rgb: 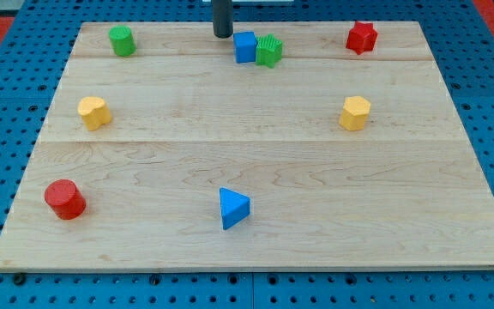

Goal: Separate the green star from the blue cube

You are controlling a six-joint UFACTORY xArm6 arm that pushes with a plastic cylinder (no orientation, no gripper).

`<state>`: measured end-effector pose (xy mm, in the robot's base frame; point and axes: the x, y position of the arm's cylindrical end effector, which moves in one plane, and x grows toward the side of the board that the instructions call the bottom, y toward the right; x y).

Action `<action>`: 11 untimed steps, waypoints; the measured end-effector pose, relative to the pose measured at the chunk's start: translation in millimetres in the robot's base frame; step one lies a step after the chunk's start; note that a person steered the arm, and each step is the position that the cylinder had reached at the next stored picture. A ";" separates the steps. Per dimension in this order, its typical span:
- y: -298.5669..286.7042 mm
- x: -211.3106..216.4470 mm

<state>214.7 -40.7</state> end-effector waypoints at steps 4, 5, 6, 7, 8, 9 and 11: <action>66.8 0.0; 66.8 0.0; 66.7 12.9; 66.7 22.8; 66.7 25.2; 66.7 50.9; 66.7 117.3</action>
